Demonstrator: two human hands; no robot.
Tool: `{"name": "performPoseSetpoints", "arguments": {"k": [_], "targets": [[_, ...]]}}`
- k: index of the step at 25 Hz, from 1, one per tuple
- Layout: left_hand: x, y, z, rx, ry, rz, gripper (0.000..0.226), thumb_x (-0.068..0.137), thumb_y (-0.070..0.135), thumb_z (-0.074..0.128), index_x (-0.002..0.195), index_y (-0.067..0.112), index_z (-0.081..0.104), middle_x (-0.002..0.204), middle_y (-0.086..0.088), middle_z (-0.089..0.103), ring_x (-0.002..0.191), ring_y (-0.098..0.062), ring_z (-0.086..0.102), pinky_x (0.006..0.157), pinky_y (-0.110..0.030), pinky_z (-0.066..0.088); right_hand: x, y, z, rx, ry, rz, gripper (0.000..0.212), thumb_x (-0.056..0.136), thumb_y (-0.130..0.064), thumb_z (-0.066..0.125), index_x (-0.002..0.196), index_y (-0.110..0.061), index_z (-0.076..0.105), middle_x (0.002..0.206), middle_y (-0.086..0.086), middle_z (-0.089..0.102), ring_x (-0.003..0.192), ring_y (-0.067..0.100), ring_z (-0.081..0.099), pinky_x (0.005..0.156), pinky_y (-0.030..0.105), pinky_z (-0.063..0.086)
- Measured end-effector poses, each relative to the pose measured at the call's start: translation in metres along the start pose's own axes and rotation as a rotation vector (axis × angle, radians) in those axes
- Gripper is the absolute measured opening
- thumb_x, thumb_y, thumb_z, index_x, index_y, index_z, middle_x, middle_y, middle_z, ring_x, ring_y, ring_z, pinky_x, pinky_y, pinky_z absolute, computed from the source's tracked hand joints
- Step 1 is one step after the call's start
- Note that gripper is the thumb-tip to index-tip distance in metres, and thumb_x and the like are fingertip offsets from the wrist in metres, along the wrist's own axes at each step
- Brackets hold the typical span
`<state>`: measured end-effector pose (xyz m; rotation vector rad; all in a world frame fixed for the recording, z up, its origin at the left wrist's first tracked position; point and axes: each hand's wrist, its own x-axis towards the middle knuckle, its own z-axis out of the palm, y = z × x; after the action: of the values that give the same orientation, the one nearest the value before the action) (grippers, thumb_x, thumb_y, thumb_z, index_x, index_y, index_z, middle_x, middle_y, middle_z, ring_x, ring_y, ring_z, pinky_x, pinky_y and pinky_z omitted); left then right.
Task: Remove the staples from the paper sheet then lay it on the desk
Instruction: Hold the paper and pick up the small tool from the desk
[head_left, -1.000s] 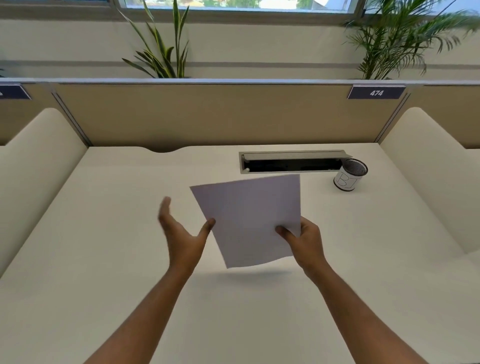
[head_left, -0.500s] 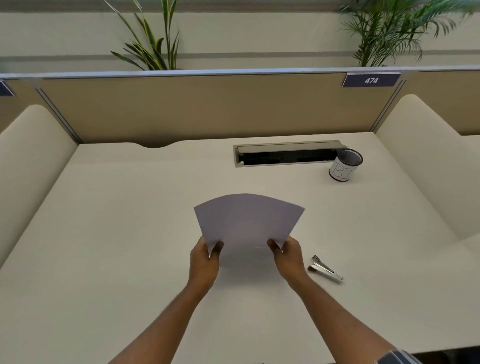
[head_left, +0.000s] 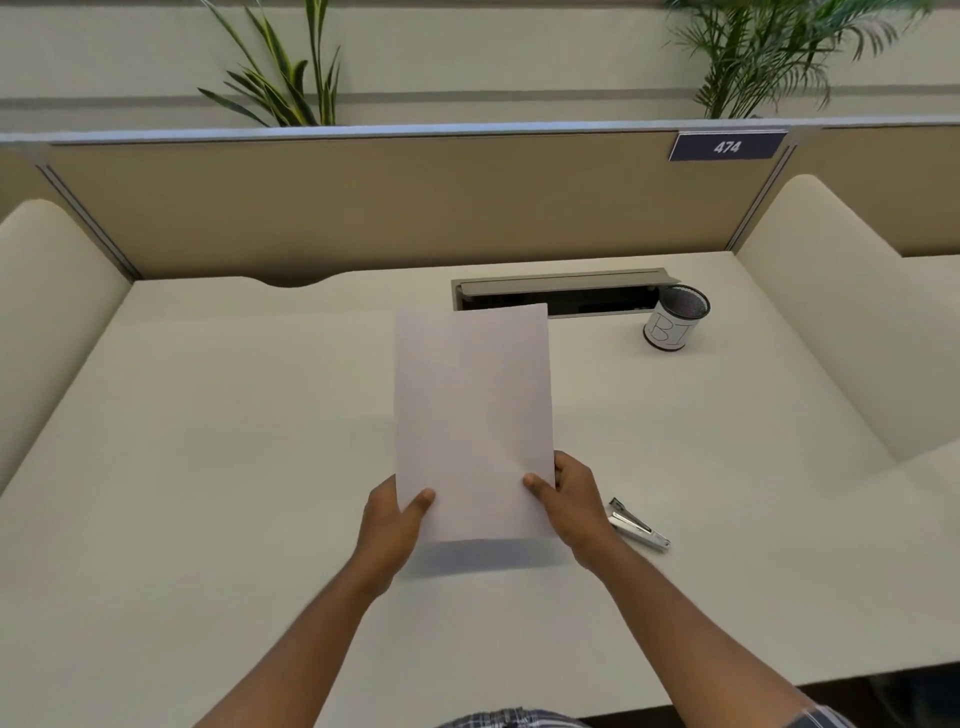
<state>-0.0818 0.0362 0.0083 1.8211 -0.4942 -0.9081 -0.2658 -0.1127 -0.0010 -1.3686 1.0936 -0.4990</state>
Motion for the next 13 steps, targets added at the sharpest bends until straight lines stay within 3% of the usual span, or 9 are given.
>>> {"name": "performPoseSetpoints", "arguments": {"k": [8,13], "targets": [[-0.001,-0.01,0.001,-0.2,0.033,-0.1,0.031,0.096,0.016,0.064,0.126,0.018,0.061,0.115,0.0,0.071,0.105,-0.025,0.068,0.091,-0.048,0.056,-0.005,-0.001,-0.021,0.088,-0.123,0.086,0.015,0.091,-0.004,0.073,0.106,-0.007,0.072,0.098,0.012,0.081,0.085,0.025,0.076,0.074,0.033,0.055],[-0.003,-0.012,-0.002,-0.227,-0.061,-0.174,0.025,0.087,0.016,0.075,0.11,0.017,0.067,0.11,-0.004,0.076,0.1,-0.026,0.072,0.093,-0.047,0.056,-0.007,0.001,-0.027,0.071,-0.112,0.075,0.012,0.091,-0.001,0.072,0.1,-0.007,0.073,0.094,0.012,0.081,0.082,0.023,0.076,0.076,0.034,0.06]]}}
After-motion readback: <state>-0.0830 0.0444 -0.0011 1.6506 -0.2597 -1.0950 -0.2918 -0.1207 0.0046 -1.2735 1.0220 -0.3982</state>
